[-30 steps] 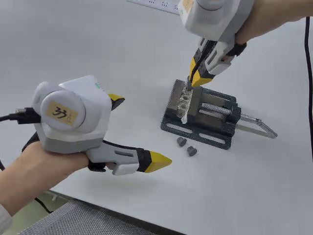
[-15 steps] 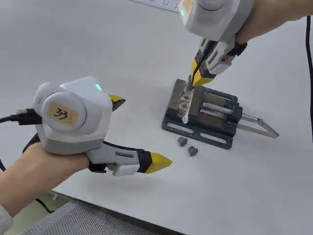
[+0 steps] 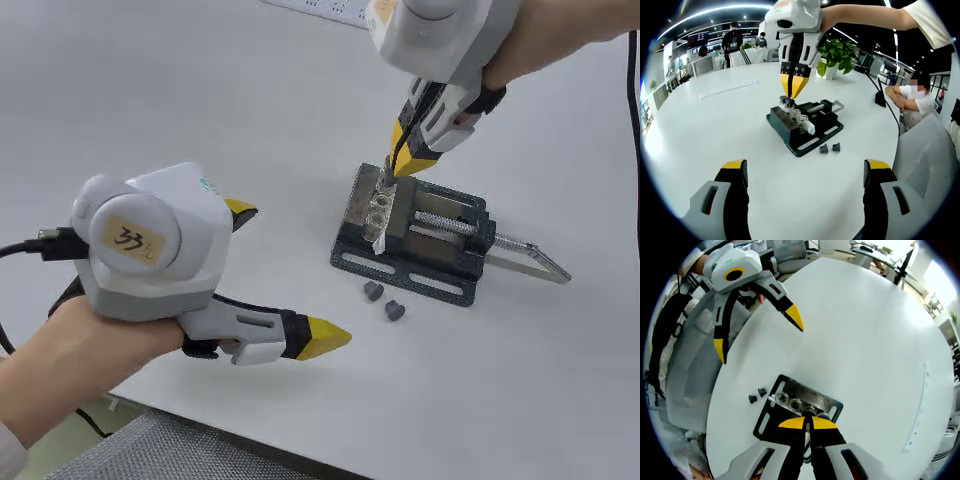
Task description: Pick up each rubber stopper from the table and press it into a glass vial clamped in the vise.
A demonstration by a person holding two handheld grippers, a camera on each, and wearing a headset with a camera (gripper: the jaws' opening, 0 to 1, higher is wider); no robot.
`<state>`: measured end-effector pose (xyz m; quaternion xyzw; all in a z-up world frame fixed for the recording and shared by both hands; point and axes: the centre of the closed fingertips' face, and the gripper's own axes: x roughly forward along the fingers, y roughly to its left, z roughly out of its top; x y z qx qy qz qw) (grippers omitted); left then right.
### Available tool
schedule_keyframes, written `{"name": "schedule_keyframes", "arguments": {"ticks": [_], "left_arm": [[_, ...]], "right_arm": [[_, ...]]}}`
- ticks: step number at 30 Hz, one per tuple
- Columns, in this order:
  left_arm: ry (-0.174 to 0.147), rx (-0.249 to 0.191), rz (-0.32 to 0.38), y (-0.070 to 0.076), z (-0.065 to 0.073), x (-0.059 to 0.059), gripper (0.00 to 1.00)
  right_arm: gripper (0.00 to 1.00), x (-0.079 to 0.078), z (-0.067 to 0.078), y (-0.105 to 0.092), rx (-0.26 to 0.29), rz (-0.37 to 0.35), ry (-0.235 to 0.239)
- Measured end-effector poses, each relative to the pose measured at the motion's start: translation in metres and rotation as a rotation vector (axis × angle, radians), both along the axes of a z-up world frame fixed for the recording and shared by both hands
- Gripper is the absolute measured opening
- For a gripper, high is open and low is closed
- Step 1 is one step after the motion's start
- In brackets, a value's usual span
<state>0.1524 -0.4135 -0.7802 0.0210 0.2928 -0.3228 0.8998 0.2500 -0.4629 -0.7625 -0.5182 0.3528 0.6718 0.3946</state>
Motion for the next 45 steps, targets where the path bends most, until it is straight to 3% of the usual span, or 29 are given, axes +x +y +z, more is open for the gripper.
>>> {"name": "schedule_keyframes", "arguments": {"ticks": [2, 14, 31, 38, 40, 43, 45], "left_arm": [[0.001, 0.003, 0.0, 0.0, 0.0, 0.0, 0.96], [0.003, 0.013, -0.004, 0.001, -0.002, -0.001, 0.95], [0.005, 0.023, -0.005, 0.001, -0.004, -0.001, 0.95], [0.006, 0.024, -0.004, 0.001, -0.005, -0.001, 0.94], [0.005, 0.021, -0.001, 0.0, -0.004, -0.001, 0.94], [0.004, 0.021, 0.003, 0.001, -0.004, -0.001, 0.94], [0.006, 0.021, 0.005, 0.001, -0.004, -0.001, 0.94]], "right_arm": [[0.0, 0.0, 0.0, 0.003, 0.019, -0.005, -0.007], [0.0, 0.003, -0.004, 0.0, 0.001, 0.0, -0.002], [0.0, -0.005, -0.001, 0.001, -0.031, -0.03, 0.01], [0.0, -0.012, 0.003, 0.008, -0.014, -0.022, 0.03], [0.0, -0.009, 0.001, 0.009, -0.026, -0.015, -0.001], [0.0, -0.003, -0.002, 0.015, -0.016, -0.035, 0.038], [0.0, 0.003, -0.004, 0.013, -0.029, -0.014, 0.026]]}}
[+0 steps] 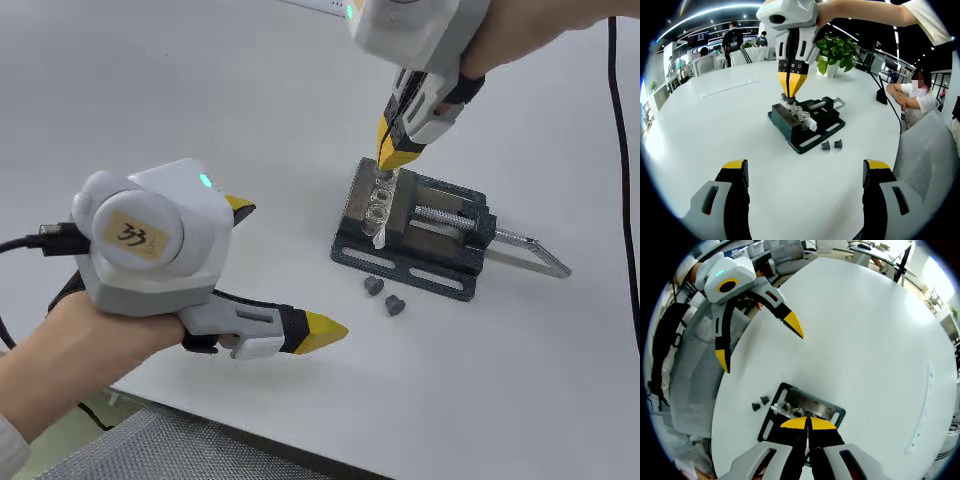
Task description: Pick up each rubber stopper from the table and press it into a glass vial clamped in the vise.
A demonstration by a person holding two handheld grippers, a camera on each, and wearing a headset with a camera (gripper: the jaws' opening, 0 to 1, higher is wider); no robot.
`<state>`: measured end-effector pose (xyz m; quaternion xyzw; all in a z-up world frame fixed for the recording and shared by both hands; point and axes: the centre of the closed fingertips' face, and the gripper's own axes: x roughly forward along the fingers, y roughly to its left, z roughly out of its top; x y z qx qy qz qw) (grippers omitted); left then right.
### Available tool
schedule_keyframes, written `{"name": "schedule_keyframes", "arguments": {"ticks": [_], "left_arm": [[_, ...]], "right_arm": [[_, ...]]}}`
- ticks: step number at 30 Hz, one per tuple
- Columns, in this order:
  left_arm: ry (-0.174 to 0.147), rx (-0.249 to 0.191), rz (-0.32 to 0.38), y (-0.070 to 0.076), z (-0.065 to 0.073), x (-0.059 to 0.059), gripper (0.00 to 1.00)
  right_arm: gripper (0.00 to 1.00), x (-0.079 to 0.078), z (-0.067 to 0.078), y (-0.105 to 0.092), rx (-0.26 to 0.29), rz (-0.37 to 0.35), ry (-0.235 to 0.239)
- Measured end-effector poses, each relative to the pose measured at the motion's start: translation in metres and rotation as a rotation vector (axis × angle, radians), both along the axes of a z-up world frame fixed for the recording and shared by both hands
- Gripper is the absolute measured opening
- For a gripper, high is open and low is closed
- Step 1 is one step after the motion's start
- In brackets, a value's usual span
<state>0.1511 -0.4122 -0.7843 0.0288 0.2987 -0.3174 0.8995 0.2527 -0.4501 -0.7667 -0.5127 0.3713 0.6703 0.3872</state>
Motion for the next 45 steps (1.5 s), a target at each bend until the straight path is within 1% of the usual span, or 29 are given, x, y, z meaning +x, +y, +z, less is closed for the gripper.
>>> {"name": "schedule_keyframes", "arguments": {"ticks": [1, 2, 3, 4, 5, 6, 9, 12, 18, 23, 25, 29, 35, 41, 45], "left_arm": [[0.0, -0.002, 0.001, 0.0, 0.0, 0.0, 0.94], [0.001, -0.002, 0.0, 0.0, 0.0, 0.0, 0.94], [0.001, -0.001, -0.001, 0.0, -0.001, 0.0, 0.94], [0.002, 0.0, -0.003, 0.0, -0.001, 0.0, 0.94], [0.002, -0.001, -0.003, 0.0, -0.001, 0.0, 0.94], [0.002, -0.003, -0.004, -0.001, -0.001, 0.001, 0.94], [0.0, -0.005, -0.008, -0.002, 0.0, 0.002, 0.94], [-0.001, -0.005, -0.008, -0.003, 0.0, 0.003, 0.94], [0.0, -0.005, -0.007, -0.002, 0.0, 0.002, 0.94], [0.002, -0.007, -0.006, -0.002, -0.001, 0.002, 0.94], [0.002, -0.009, -0.005, -0.003, -0.001, 0.002, 0.94], [0.002, -0.012, -0.005, -0.003, -0.001, 0.002, 0.94], [0.002, -0.016, -0.003, -0.003, -0.002, 0.002, 0.94], [0.005, -0.017, -0.002, -0.005, -0.003, 0.002, 0.94], [0.006, -0.02, -0.001, -0.006, -0.003, 0.003, 0.94]], "right_arm": [[0.0, 0.005, -0.003, -0.003, -0.012, 0.011, -0.026], [0.0, 0.006, -0.005, -0.006, -0.019, 0.014, -0.032], [0.0, 0.009, -0.005, -0.007, -0.014, 0.019, -0.043], [0.0, 0.001, -0.001, -0.007, 0.009, -0.025, -0.009], [0.0, 0.002, 0.0, -0.008, 0.004, -0.032, -0.007], [0.0, 0.002, 0.0, -0.01, 0.005, -0.02, -0.012], [0.0, 0.003, -0.001, -0.008, 0.008, -0.019, -0.015], [0.0, -0.003, 0.002, -0.01, 0.003, -0.013, -0.019], [0.0, -0.007, 0.004, -0.011, 0.0, -0.023, -0.017], [0.0, -0.01, 0.004, -0.011, -0.006, -0.019, -0.024], [0.0, -0.015, 0.006, -0.013, -0.004, -0.022, -0.026], [0.0, -0.012, 0.005, -0.012, -0.003, -0.025, -0.026], [0.0, -0.009, 0.004, -0.011, 0.004, -0.048, -0.011], [0.0, -0.008, 0.002, -0.011, -0.009, -0.037, -0.02], [0.0, -0.006, 0.001, -0.01, -0.006, -0.036, -0.023]]}}
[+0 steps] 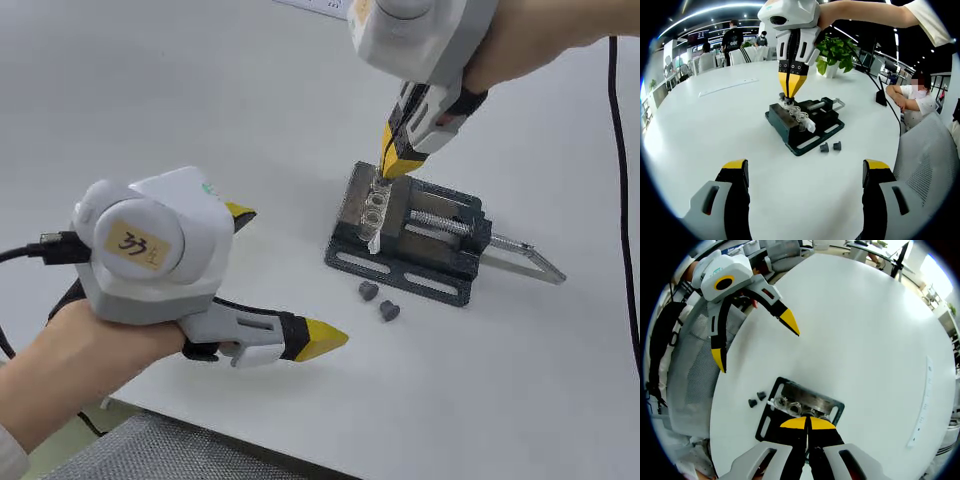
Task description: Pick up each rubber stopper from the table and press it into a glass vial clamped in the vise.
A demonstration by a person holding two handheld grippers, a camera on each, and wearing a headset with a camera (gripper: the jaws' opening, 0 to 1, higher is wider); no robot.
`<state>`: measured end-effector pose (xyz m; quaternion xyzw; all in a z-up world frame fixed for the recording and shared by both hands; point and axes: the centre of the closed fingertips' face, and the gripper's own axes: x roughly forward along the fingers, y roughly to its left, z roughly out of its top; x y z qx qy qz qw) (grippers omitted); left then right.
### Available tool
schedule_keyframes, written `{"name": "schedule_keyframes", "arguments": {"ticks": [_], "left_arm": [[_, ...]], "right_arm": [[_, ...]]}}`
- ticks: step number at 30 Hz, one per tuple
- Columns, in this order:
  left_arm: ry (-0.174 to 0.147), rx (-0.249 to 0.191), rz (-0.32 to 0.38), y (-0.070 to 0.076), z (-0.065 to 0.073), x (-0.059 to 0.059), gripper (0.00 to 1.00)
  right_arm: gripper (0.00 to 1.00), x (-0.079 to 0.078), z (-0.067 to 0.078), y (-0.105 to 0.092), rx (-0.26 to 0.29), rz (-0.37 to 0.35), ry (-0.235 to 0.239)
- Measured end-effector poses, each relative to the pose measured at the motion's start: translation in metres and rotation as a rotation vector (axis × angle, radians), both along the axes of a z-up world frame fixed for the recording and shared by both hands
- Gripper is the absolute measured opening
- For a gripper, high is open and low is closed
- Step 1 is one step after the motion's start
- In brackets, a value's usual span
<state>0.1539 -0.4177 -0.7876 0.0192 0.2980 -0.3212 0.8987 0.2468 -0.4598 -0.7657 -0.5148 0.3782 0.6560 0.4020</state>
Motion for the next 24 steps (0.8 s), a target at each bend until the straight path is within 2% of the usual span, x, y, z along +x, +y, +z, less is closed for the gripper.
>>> {"name": "schedule_keyframes", "arguments": {"ticks": [8, 12, 17, 20, 24], "left_arm": [[-0.001, -0.002, -0.001, 0.0, 0.0, 0.001, 0.94], [0.001, -0.004, 0.005, 0.001, 0.0, 0.001, 0.94], [0.004, -0.006, 0.009, 0.0, -0.001, -0.001, 0.94], [0.006, -0.007, 0.007, -0.001, -0.002, -0.001, 0.94], [0.005, -0.011, 0.009, -0.003, -0.001, -0.001, 0.94]], "right_arm": [[0.0, -0.001, 0.0, 0.001, -0.01, -0.008, -0.009], [0.0, 0.001, -0.001, 0.001, -0.018, -0.018, 0.002], [0.0, 0.011, -0.006, 0.004, -0.019, -0.041, 0.014], [0.0, 0.023, -0.012, 0.008, -0.008, -0.061, 0.025], [0.0, 0.031, -0.017, 0.012, 0.001, -0.072, 0.021]]}}
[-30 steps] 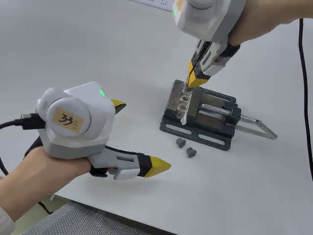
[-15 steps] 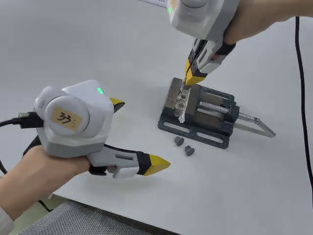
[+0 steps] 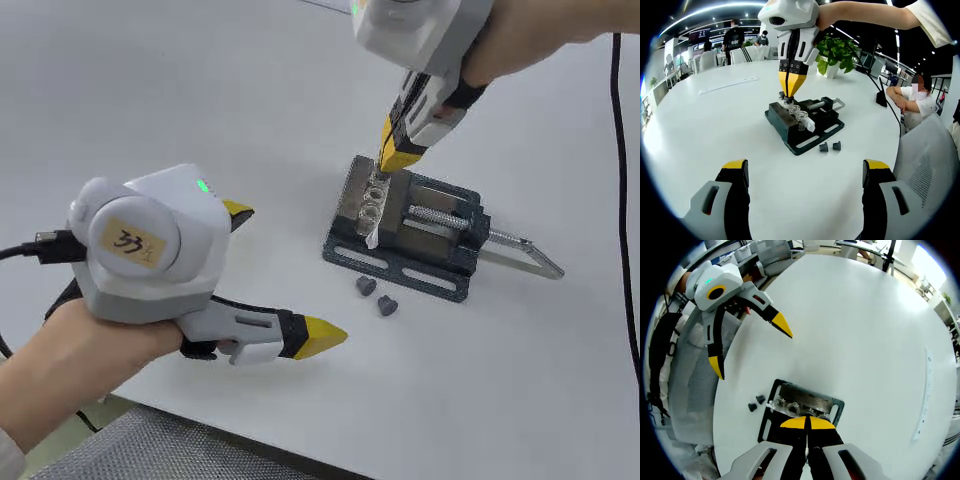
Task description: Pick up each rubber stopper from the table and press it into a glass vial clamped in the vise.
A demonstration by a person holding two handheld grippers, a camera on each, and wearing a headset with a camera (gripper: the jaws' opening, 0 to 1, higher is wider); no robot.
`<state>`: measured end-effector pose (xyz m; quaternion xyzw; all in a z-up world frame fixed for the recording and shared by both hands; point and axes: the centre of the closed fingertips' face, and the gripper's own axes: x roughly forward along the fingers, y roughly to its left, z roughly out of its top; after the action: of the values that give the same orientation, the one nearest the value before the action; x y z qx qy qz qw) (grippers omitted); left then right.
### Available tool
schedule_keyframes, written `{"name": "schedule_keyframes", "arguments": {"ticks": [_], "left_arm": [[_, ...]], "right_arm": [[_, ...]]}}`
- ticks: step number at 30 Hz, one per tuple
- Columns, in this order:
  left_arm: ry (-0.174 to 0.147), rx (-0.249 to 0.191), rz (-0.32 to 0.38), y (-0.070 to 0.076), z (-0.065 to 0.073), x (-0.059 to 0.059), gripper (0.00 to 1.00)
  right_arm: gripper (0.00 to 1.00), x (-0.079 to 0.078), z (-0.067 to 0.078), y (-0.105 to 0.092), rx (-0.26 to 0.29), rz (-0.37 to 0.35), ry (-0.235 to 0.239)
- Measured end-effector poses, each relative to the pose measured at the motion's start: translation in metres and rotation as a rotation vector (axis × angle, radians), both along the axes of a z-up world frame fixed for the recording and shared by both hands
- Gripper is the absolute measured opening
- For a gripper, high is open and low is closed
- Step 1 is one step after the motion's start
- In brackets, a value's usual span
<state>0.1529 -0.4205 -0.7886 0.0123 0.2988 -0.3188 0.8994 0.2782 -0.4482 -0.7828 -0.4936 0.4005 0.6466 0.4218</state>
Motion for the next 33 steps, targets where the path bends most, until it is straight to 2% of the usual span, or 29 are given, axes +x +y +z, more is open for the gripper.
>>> {"name": "schedule_keyframes", "arguments": {"ticks": [8, 10, 12, 14, 19, 20, 27, 30, 33], "left_arm": [[0.0, 0.0, -0.005, -0.001, -0.001, 0.002, 0.94], [0.001, -0.004, -0.003, -0.001, -0.001, 0.002, 0.94], [0.002, -0.004, -0.002, -0.001, -0.002, 0.001, 0.94], [0.003, -0.005, -0.001, 0.0, -0.002, 0.001, 0.94], [0.005, -0.008, 0.007, 0.002, -0.002, 0.0, 0.94], [0.003, -0.006, 0.007, 0.002, -0.002, 0.0, 0.94], [0.0, -0.006, 0.009, 0.002, -0.002, 0.0, 0.94], [0.004, -0.006, 0.008, 0.002, -0.003, 0.0, 0.94], [0.006, -0.015, 0.014, 0.002, -0.002, 0.0, 0.94]], "right_arm": [[0.0, 0.005, -0.004, 0.004, -0.032, 0.01, 0.013], [0.0, -0.001, -0.003, 0.002, -0.048, 0.027, 0.001], [0.0, 0.001, -0.005, 0.005, -0.059, 0.028, -0.009], [0.0, 0.002, -0.006, 0.006, -0.075, 0.06, -0.024], [0.0, 0.0, -0.006, 0.004, -0.087, 0.043, -0.021], [0.0, -0.007, -0.002, -0.001, -0.085, 0.03, -0.019], [0.0, -0.027, 0.008, -0.011, -0.093, 0.028, -0.02], [0.0, -0.033, 0.011, -0.014, -0.095, 0.032, -0.021], [0.0, -0.032, 0.012, -0.013, -0.095, 0.021, -0.011]]}}
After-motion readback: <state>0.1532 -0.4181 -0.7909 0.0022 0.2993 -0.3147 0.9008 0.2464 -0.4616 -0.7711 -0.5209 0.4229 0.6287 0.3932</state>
